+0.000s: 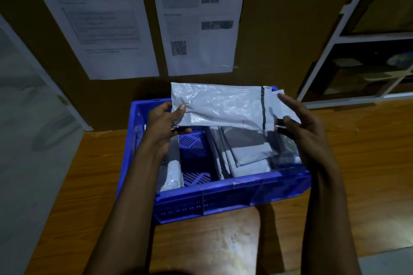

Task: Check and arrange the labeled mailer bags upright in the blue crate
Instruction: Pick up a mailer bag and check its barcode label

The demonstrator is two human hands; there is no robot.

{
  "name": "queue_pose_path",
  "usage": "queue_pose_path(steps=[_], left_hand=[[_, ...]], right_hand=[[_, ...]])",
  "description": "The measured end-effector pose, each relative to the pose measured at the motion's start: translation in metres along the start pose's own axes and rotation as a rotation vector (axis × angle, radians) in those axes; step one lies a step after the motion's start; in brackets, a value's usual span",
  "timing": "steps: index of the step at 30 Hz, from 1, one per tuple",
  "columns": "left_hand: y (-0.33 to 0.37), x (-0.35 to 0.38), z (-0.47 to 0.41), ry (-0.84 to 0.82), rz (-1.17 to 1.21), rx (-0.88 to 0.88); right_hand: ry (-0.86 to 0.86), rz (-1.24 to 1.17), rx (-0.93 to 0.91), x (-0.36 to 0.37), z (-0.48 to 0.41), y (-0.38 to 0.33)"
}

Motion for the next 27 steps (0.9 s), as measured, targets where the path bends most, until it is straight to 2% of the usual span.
queue_pose_path(steps=[4, 7, 10, 13, 18, 20, 22, 25, 27], left_hand=[[-0.001, 0.005, 0.004, -0.056, -0.008, -0.012], [0.002, 0.009, 0.007, -0.091, 0.006, 0.0], [0.004, 0.011, 0.009, -0.164, -0.015, 0.024], [0.009, 0.015, 0.014, -0.261, -0.069, 0.059], [0.014, 0.019, 0.027, -0.521, -0.188, 0.145], [0.02, 0.019, 0.027, -0.49, -0.248, 0.209], [0.029, 0.021, 0.024, -0.386, -0.317, 0.308], [0.033, 0.018, 0.015, -0.224, -0.407, 0.407], [0.035, 0.016, 0.01, -0.168, -0.397, 0.42]], right_hand=[[0.031, 0.212, -0.211, 0.002, 0.002, -0.011], [0.064, 0.218, -0.267, 0.001, 0.002, -0.011], [0.159, 0.344, -0.317, -0.005, -0.001, -0.011], [0.241, 0.436, -0.395, -0.008, 0.003, -0.02], [0.353, 0.464, -0.44, -0.017, 0.006, -0.018], [0.365, 0.488, -0.465, -0.02, 0.007, -0.019], [0.35, 0.451, -0.442, -0.021, 0.006, -0.016], [0.316, 0.206, -0.238, -0.022, 0.001, 0.001], [0.306, 0.078, -0.191, -0.02, 0.001, 0.001]])
Point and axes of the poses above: each hand's wrist, its own z-axis away from the middle knuckle, its own x-axis out of the palm, y = z × x, the point moved 8 cm from there along -z, towards the middle knuckle, and after that the axes turned 7 degrees about -y, right-handed, at the moved point
